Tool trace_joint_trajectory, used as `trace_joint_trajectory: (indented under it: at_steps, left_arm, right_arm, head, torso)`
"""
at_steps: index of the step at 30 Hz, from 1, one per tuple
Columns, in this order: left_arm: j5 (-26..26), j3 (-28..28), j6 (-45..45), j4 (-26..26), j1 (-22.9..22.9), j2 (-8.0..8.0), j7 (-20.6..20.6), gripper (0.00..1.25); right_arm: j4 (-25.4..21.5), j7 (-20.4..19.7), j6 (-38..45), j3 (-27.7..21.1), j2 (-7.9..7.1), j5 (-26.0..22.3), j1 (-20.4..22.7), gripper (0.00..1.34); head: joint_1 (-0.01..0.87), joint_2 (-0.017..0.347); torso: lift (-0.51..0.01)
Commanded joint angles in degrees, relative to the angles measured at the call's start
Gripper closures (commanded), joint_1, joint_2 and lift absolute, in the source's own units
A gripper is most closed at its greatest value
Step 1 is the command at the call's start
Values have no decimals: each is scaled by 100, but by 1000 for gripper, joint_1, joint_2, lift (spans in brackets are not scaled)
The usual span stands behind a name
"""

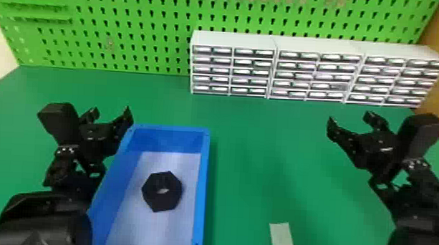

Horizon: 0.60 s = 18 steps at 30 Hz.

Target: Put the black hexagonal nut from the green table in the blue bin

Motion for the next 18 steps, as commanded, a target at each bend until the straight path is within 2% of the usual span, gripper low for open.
trace_joint_trajectory:
  at_steps: [1,18]
  left_arm:
    - [15,0,0,0,9,-15,-1,437]
    - [50,0,0,0,9,-15,-1,437]
  right_arm:
    - [-10,-9,-156,-30,6,-2,128,355]
    - [-27,-123,-569,-91,146,51,559,355]
  head:
    - [686,51]
    - [686,51]
  torso:
    - [-97]
    - [-97]
